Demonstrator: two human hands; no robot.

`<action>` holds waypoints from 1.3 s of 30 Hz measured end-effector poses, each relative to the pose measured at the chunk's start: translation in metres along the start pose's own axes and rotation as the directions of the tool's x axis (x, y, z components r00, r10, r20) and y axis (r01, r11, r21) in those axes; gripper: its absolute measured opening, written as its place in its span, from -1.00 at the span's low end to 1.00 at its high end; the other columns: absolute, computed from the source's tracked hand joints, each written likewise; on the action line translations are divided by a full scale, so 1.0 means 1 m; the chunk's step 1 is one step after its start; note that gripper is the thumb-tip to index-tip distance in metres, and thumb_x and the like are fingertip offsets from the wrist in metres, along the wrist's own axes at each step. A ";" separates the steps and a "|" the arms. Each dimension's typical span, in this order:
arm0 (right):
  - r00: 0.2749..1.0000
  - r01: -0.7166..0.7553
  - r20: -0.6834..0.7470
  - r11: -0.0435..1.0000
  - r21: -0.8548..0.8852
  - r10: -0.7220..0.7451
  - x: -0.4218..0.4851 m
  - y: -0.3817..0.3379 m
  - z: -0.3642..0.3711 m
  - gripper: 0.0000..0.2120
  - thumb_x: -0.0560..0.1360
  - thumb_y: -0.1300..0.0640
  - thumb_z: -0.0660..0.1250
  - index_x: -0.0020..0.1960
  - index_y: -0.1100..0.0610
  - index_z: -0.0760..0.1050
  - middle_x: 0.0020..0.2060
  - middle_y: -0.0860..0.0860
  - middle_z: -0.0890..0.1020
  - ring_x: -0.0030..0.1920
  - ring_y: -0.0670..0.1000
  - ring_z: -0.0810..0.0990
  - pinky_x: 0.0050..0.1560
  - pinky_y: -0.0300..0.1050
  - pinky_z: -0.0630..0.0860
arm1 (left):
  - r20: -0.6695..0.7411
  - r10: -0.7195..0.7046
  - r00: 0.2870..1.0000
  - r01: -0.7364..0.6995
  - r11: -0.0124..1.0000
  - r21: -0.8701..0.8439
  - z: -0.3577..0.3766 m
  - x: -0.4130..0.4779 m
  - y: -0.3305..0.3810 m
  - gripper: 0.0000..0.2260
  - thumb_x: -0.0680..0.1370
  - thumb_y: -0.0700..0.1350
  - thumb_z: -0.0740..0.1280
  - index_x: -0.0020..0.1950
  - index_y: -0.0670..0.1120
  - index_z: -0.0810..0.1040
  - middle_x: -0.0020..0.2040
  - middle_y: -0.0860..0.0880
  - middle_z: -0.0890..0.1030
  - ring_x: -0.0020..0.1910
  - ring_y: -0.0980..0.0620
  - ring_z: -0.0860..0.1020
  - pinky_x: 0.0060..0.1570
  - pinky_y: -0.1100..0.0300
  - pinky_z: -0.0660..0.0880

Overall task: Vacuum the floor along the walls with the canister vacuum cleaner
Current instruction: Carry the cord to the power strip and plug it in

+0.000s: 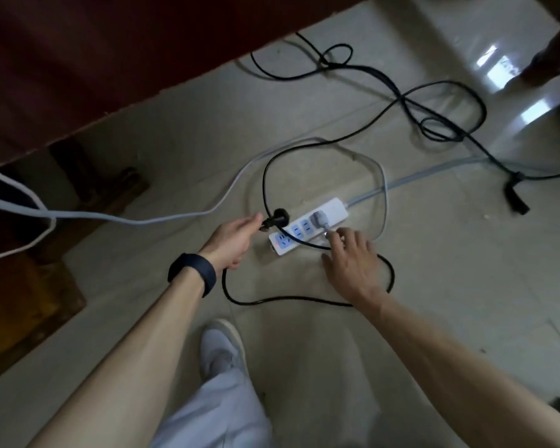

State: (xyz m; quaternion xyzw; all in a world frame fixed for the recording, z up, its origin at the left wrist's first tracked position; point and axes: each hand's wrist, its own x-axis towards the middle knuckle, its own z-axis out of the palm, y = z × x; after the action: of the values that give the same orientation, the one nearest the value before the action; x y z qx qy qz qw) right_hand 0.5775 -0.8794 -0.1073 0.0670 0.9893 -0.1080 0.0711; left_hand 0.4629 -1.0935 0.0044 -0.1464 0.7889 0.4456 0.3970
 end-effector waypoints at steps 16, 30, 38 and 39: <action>0.881 -0.436 0.471 -0.316 0.843 0.039 0.140 -0.102 -0.117 -0.40 0.66 0.37 0.19 0.64 0.05 0.16 0.44 0.04 0.51 0.01 0.03 0.71 -0.02 -0.13 0.59 | -0.523 0.475 0.708 -0.274 0.867 0.417 -0.040 -0.008 0.028 -0.70 0.57 0.23 0.27 -0.04 0.03 0.59 -0.09 -0.03 0.68 -0.06 -0.13 0.60 -0.14 0.03 0.53; 0.959 -0.028 0.285 0.989 0.144 -0.014 0.010 0.004 0.000 -0.10 0.58 0.08 0.24 0.67 -0.07 -0.31 0.69 0.02 -0.11 0.67 0.08 -0.09 0.56 0.23 0.11 | -0.067 0.320 0.945 -0.169 0.656 0.736 0.036 0.038 -0.033 -0.74 0.62 0.07 0.26 0.27 0.02 0.45 0.19 -0.09 0.59 0.13 -0.18 0.56 -0.03 0.02 0.49; 0.940 -0.078 0.341 0.981 0.178 0.013 0.021 -0.002 -0.005 -0.02 0.53 0.09 0.30 0.66 -0.07 -0.36 0.68 0.01 -0.13 0.67 0.07 -0.13 0.59 0.25 0.01 | -0.036 0.340 0.940 -0.138 0.471 0.871 0.050 0.041 -0.037 -0.74 0.66 0.05 0.18 0.26 -0.04 0.49 0.15 -0.10 0.57 0.09 -0.18 0.57 -0.09 0.04 0.44; 0.937 -0.087 0.348 0.979 0.186 0.017 0.023 -0.004 -0.006 -0.02 0.54 0.08 0.30 0.66 -0.07 -0.36 0.68 0.01 -0.13 0.67 0.07 -0.14 0.59 0.24 -0.01 | -0.048 0.337 0.940 -0.119 0.458 0.881 0.051 0.042 -0.036 -0.74 0.66 0.05 0.17 0.25 -0.04 0.50 0.15 -0.10 0.57 0.10 -0.19 0.57 -0.11 0.05 0.42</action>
State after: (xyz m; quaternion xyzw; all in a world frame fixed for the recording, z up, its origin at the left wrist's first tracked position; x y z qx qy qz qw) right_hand 0.5536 -0.8793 -0.1037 0.0800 0.9438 -0.2142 0.2388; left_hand 0.4828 -1.0671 -0.0631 0.1336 0.9549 0.0181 0.2646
